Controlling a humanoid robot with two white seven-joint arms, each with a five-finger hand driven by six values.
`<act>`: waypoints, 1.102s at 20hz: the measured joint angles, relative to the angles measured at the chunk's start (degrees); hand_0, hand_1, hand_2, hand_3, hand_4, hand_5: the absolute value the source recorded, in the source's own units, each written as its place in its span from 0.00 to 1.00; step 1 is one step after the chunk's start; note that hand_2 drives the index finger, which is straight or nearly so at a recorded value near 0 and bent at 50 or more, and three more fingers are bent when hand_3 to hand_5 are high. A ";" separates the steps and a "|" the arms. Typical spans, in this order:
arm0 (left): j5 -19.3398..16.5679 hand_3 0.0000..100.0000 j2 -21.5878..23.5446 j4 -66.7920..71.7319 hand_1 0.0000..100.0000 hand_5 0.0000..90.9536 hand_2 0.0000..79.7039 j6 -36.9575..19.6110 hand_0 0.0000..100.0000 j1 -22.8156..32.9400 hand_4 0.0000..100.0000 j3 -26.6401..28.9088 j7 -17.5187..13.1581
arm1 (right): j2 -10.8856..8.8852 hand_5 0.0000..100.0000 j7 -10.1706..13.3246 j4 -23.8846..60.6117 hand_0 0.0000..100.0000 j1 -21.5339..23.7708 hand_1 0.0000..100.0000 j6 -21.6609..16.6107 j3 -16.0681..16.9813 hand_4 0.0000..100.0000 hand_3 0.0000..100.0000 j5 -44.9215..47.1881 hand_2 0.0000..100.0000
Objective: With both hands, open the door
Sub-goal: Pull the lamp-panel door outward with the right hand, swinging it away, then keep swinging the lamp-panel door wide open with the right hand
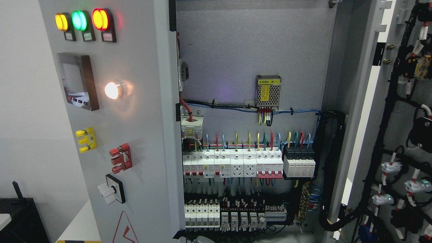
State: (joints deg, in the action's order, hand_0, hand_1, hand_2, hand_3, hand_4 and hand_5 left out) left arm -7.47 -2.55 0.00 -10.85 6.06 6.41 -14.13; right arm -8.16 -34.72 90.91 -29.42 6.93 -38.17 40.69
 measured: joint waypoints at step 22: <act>0.00 0.00 0.00 0.00 0.00 0.00 0.00 0.00 0.00 0.00 0.03 0.00 0.00 | 4.22 0.00 -0.26 2.36 0.11 -0.50 0.00 -0.04 -5.62 0.00 0.00 -0.23 0.00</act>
State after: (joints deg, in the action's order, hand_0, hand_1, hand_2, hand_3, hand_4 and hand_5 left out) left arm -7.47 -2.55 0.00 -10.86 6.06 6.41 -14.13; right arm -3.94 -34.98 93.28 -29.93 6.89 -43.79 40.46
